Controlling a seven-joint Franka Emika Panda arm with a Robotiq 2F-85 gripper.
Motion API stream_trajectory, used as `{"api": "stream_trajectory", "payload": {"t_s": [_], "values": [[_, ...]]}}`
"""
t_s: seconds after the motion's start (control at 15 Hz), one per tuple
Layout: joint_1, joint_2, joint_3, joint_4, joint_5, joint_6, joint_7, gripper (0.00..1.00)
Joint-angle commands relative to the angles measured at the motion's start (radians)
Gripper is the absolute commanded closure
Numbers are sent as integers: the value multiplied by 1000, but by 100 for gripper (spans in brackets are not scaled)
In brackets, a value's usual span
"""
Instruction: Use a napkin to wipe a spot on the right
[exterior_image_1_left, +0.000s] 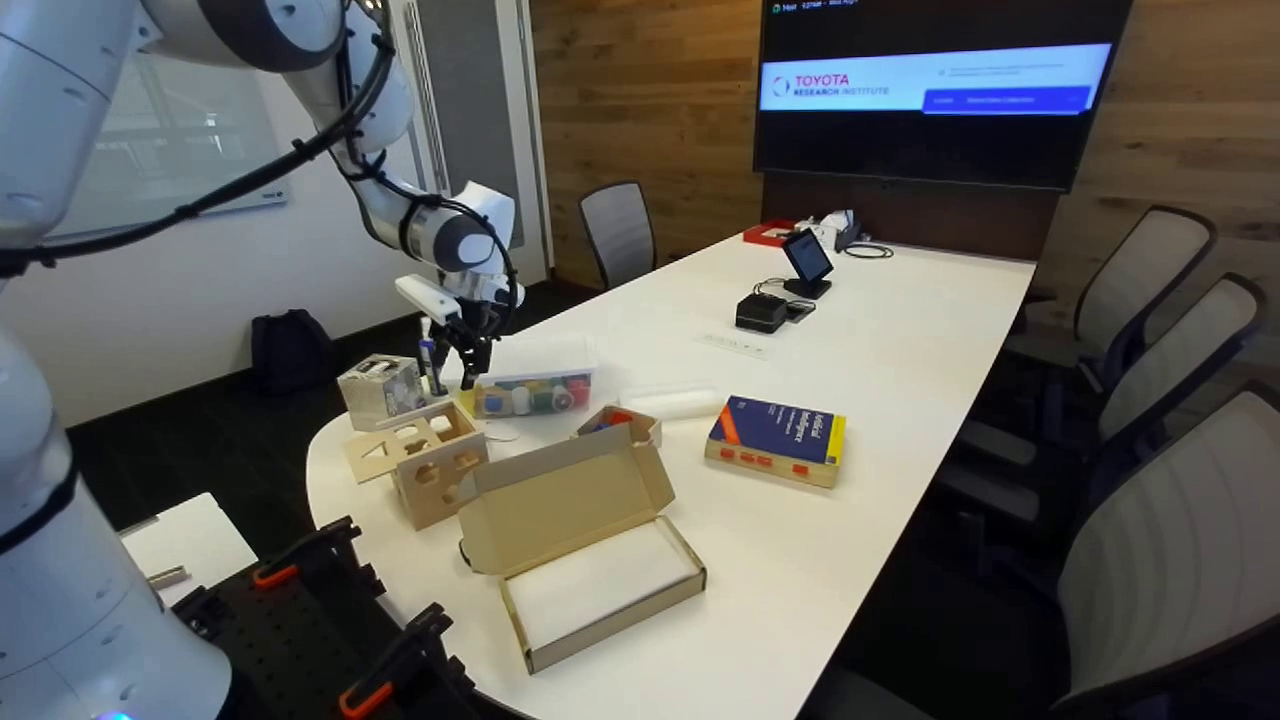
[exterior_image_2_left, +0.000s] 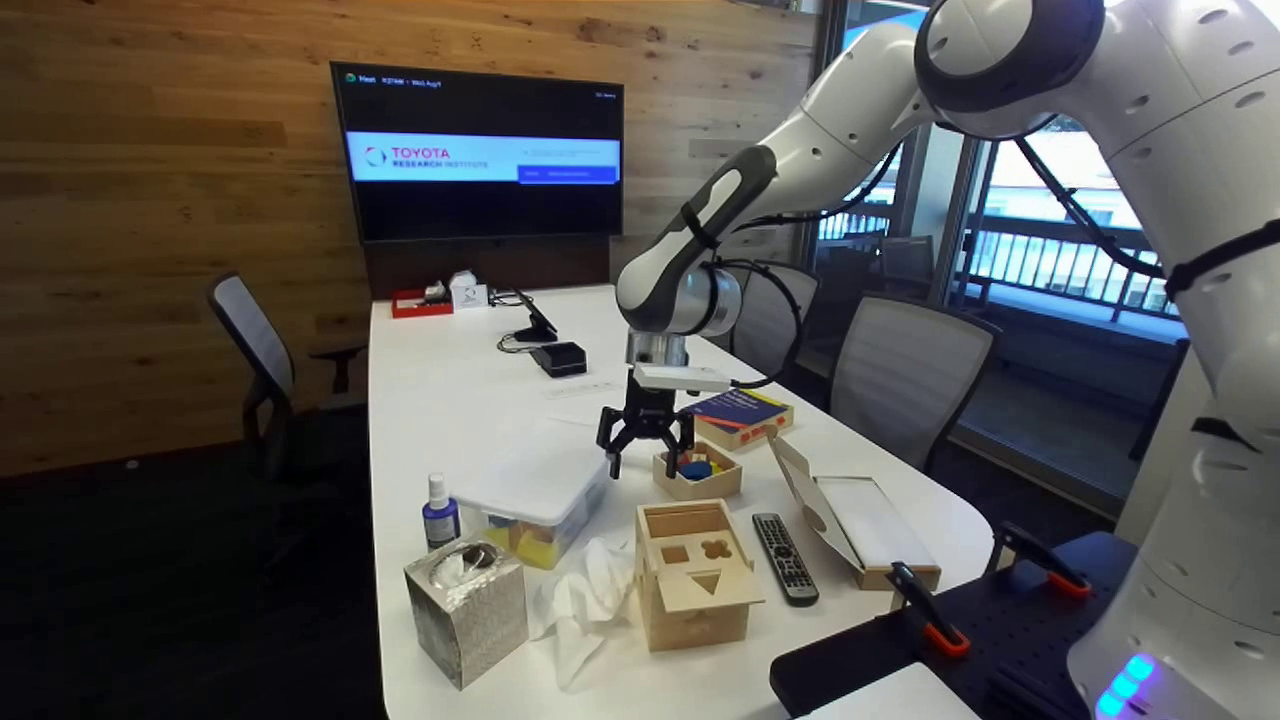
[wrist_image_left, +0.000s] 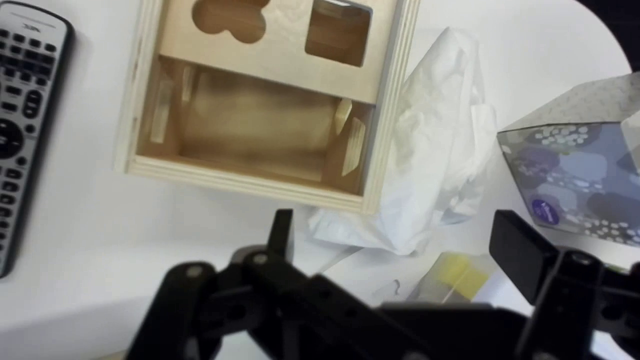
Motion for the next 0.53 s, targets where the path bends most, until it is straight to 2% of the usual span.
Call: {"api": "stream_trajectory", "payload": {"t_s": [0.0,0.27,0.47], "values": [[95,-112,-99,-39,-65,-84,231,0],[151,-172,-165,-36,-155,-217,472,0],[140,-203,-163,-34,-196,-310,566,0]]}}
